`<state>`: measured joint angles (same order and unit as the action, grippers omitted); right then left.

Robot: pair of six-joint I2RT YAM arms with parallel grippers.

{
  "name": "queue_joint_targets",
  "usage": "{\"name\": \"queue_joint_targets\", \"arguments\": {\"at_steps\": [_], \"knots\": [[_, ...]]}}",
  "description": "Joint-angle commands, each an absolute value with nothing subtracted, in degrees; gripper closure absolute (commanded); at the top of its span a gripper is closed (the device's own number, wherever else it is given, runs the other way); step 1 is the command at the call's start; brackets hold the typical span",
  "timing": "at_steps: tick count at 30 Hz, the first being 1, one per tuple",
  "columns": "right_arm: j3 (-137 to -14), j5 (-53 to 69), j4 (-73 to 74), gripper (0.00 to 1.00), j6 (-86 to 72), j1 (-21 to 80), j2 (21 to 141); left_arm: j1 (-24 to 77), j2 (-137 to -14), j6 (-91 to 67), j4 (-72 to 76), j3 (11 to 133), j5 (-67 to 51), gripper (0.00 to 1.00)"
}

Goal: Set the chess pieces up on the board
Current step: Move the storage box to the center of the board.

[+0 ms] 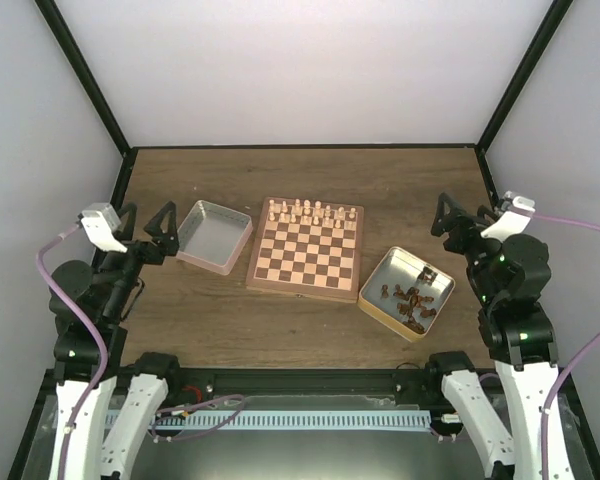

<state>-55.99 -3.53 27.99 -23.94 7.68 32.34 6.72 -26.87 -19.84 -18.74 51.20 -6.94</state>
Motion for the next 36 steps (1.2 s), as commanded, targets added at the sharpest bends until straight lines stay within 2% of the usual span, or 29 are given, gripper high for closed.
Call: {"name": "queue_joint_targets", "arguments": {"at_steps": [1, 7, 12, 17, 21, 30, 36], "knots": [[-56.88, 1.73, 34.10, 0.06, -28.49, 3.48, 30.31, 4.40, -25.79, -21.20, -17.33, 49.70, -14.59, 0.01], [-51.64, 3.96, 40.59, 0.17, -34.21, 0.83, 29.28, 2.92, -25.22, -22.68, -11.38, 45.42, -23.91, 0.00], [-46.12, 0.48, 43.27, 0.23, -39.28, 0.12, 31.34, 2.49, -27.10, -23.16, -5.58, 41.35, -25.92, 0.00], [-39.94, -1.22, 43.34, 0.48, -43.94, -0.17, 37.79, 2.36, -31.96, -23.37, -1.77, 39.45, -25.16, 0.00], [-36.17, -3.09, 40.83, 0.59, -46.69, -0.28, 43.36, 2.28, -35.25, -22.98, -0.78, 38.97, -25.19, 0.00], [-32.14, 2.00, 30.16, 0.61, -46.32, 0.18, 60.21, 2.15, -36.00, -21.86, -0.56, 38.28, -23.55, 0.00], [-37.27, -1.43, 24.88, 0.50, -41.54, 3.60, 69.82, 2.07, -36.90, -21.58, -0.61, 38.33, -23.01, 0.00]]}}
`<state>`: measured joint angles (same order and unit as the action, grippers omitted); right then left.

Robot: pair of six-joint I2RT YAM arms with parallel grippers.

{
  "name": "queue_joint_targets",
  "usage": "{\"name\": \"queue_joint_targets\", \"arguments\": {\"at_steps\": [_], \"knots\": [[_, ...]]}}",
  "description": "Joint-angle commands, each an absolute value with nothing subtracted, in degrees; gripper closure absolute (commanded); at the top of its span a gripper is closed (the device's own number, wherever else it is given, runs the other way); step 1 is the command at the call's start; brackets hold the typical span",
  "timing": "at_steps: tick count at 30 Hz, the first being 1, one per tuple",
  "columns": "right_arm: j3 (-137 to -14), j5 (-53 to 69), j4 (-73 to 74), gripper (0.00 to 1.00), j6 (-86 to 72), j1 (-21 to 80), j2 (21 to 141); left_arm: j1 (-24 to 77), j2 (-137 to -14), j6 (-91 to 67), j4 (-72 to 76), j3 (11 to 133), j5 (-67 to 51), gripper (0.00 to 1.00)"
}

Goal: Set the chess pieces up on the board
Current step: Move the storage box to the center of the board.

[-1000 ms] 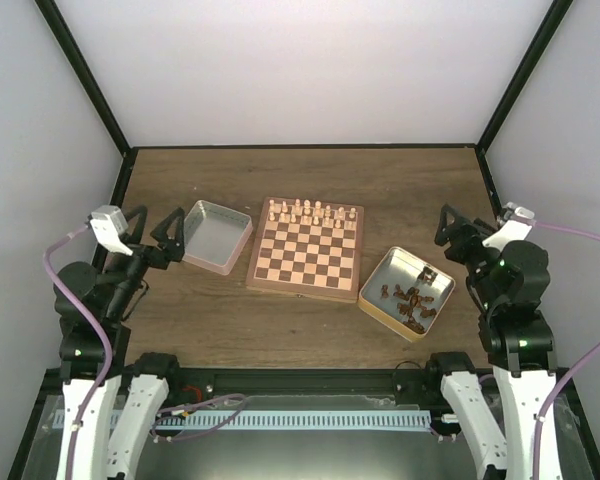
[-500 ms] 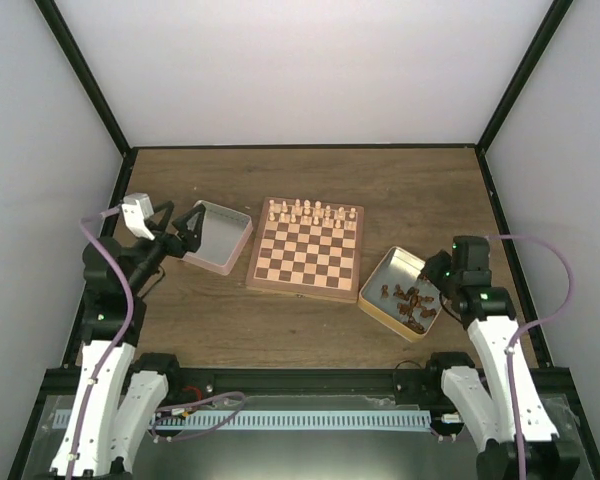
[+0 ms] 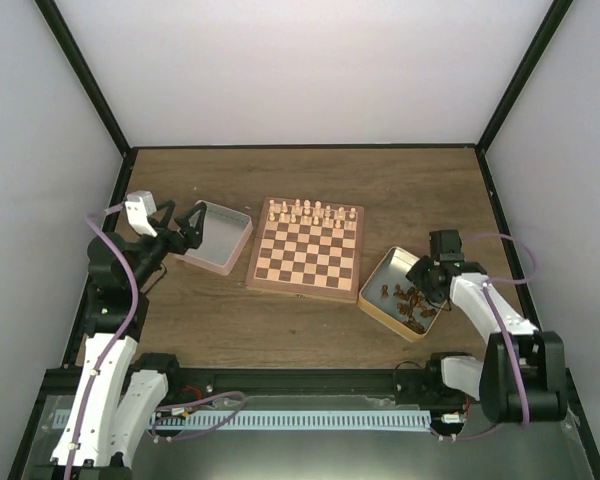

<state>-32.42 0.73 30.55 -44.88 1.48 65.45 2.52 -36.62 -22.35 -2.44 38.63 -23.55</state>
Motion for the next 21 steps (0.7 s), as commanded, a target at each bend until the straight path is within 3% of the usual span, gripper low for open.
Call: {"name": "queue_joint_targets", "arguments": {"at_steps": [1, 5, 13, 21], "knots": [[-38.60, -2.27, 24.29, 0.48, -41.07, 4.79, 71.73, 2.10, -36.91, -21.54, -0.68, 38.39, -22.84, 0.00], [-42.96, -3.14, 22.02, 0.46, -39.70, 6.71, 79.16, 2.11, -36.64, -21.19, -1.17, 38.34, -22.19, 0.00], [-50.62, -4.94, 17.45, 0.60, -34.34, 6.77, 90.37, 2.11, -36.71, -21.35, -1.37, 38.23, -21.73, 0.00], [-56.48, -1.12, 14.87, 0.59, -28.96, 6.76, 97.04, 2.11, -36.61, -21.36, -1.47, 38.18, -21.39, 0.00]]}}
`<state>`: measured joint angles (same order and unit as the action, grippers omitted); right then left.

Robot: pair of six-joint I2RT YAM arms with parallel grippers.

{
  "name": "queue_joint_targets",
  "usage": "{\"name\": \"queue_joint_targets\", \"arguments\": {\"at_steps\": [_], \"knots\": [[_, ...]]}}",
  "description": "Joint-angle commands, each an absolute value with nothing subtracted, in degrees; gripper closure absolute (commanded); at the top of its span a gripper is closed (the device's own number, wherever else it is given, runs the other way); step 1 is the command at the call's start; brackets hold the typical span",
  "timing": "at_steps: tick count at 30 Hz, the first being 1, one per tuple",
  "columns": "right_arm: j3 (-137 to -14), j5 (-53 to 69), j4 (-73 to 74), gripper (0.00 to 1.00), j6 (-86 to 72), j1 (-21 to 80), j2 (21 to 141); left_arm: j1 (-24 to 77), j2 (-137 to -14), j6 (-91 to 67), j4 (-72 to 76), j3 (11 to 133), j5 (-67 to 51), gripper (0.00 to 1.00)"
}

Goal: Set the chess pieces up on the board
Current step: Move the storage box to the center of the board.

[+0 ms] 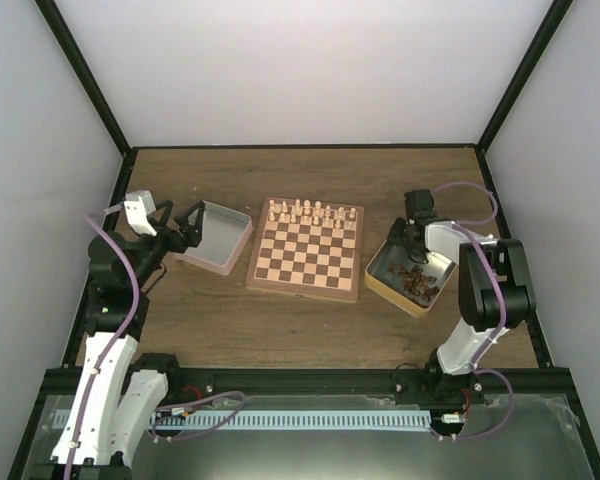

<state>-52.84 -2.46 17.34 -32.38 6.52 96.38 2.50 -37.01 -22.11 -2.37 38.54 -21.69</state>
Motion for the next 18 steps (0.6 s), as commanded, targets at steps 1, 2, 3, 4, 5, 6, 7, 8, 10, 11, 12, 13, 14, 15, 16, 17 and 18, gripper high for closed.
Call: {"name": "queue_joint_targets", "arguments": {"at_steps": [1, 2, 3, 4, 5, 6, 7, 8, 10, 11, 12, 13, 14, 15, 16, 17, 18], "knots": [[-56.66, -1.77, 15.75, 0.59, -29.42, 6.77, 96.52, 2.11, -36.65, -21.36, -1.49, 38.23, -21.41, 0.00], [-56.48, -3.00, 16.80, 0.58, -30.52, 6.77, 95.67, 2.15, -36.65, -21.36, -1.49, 38.18, -21.48, 0.00], [-55.86, -4.33, 17.88, 0.57, -31.39, 6.77, 94.36, 2.11, -36.60, -21.36, -1.49, 38.20, -21.71, 0.00], [-54.96, -5.69, 19.01, 0.57, -32.32, 6.77, 92.86, 2.11, -36.62, -21.36, -1.49, 38.16, -21.97, 0.00], [-54.02, -7.37, 20.55, 0.56, -33.38, 6.77, 91.34, 2.11, -36.65, -21.27, -1.49, 38.18, -22.19, 0.00], [-52.91, -8.88, 22.21, 0.57, -34.10, 6.77, 89.68, 2.11, -36.63, -21.19, -1.49, 38.25, -22.30, 0.00], [-51.88, -10.05, 24.00, 0.57, -34.69, 6.77, 88.26, 2.11, -36.64, -21.18, -1.49, 38.25, -22.20, 0.00], [-50.92, -10.55, 25.92, 0.57, -35.13, 6.77, 86.77, 2.11, -36.64, -21.18, -1.57, 38.30, -22.11, 0.00], [-48.65, -9.94, 28.83, 0.57, -35.44, 6.77, 83.96, 2.11, -36.53, -21.18, -1.58, 38.37, -22.08, 0.00], [-47.18, -9.41, 30.00, 0.57, -35.67, 6.82, 82.43, 2.15, -36.62, -21.18, -1.58, 38.35, -22.06, 0.00], [-46.25, -8.62, 31.23, 0.57, -36.02, 6.92, 80.47, 2.11, -36.57, -21.18, -1.58, 38.30, -22.07, 0.00], [-45.35, -7.33, 32.13, 0.57, -36.19, 7.01, 78.95, 2.11, -36.56, -21.18, -1.58, 38.30, -22.02, 0.00], [-44.59, -5.14, 32.96, 0.56, -36.33, 7.07, 77.60, 2.11, -36.56, -21.18, -1.58, 38.32, -21.98, 0.00], [-43.91, -3.26, 33.42, 0.55, -36.57, 7.04, 76.42, 2.11, -36.50, -21.25, -1.58, 38.29, -21.97, 0.00], [-43.46, -1.24, 33.79, 0.53, -36.83, 7.03, 75.45, 2.11, -36.49, -21.27, -1.58, 38.22, -22.02, 0.00], [-43.07, 0.03, 34.33, 0.51, -37.20, 7.08, 74.88, 2.11, -36.45, -21.25, -1.58, 38.23, -22.06, 0.00], [-42.73, 0.53, 34.96, 0.50, -37.77, 7.23, 74.32, 2.10, -36.41, -21.27, -1.58, 38.18, -22.06, 0.00]]}}
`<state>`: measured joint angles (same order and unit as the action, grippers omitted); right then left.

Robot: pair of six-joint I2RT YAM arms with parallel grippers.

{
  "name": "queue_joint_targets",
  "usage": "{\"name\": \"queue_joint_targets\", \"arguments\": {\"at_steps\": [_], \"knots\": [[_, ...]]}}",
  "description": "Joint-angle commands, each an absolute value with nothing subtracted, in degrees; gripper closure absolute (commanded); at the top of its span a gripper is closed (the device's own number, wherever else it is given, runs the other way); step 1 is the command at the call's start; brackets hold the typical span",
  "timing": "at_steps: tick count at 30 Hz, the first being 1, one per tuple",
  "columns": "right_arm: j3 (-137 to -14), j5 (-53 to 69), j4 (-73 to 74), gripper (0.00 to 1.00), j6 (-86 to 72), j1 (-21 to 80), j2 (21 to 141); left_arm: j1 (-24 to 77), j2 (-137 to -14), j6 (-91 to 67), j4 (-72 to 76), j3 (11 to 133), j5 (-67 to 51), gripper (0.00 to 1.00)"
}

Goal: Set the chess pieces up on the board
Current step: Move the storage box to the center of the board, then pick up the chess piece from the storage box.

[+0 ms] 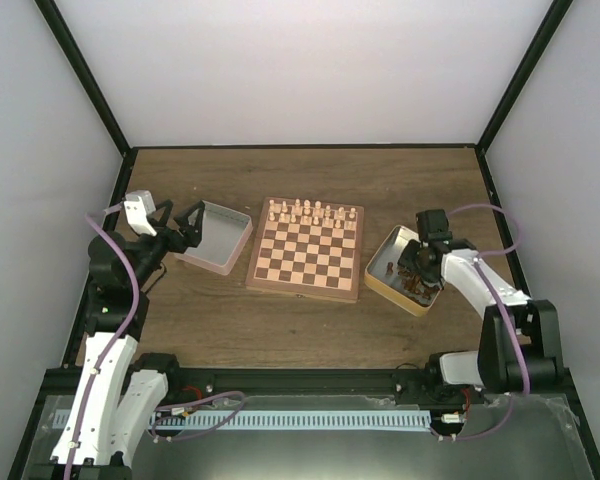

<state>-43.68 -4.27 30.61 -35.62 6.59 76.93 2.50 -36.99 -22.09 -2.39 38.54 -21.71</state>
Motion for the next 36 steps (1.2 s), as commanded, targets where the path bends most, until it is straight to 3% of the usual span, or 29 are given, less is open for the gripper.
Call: {"name": "queue_joint_targets", "arguments": {"at_steps": [1, 10, 13, 21, 36], "knots": [[-42.31, 0.68, 35.28, 0.50, -38.13, 7.41, 73.97, 2.11, -36.31, -21.27, -1.66, 38.15, -22.06, 0.00], [-38.66, -1.30, 35.06, 0.59, -40.87, 8.64, 75.17, 2.11, -35.61, -21.14, -1.84, 37.99, -21.97, 0.00], [-37.99, -3.34, 34.42, 0.70, -41.21, 8.79, 75.12, 2.11, -35.59, -21.18, -1.85, 38.02, -21.97, 0.00], [-39.43, -9.74, 35.17, 0.87, -40.60, 10.70, 75.10, 2.11, -35.42, -21.18, -1.76, 37.91, -21.95, 0.00], [-54.52, -16.78, 41.32, 0.89, -42.76, 25.39, 72.22, 2.07, -35.33, -21.18, -1.89, 37.86, -21.19, 0.00]]}}
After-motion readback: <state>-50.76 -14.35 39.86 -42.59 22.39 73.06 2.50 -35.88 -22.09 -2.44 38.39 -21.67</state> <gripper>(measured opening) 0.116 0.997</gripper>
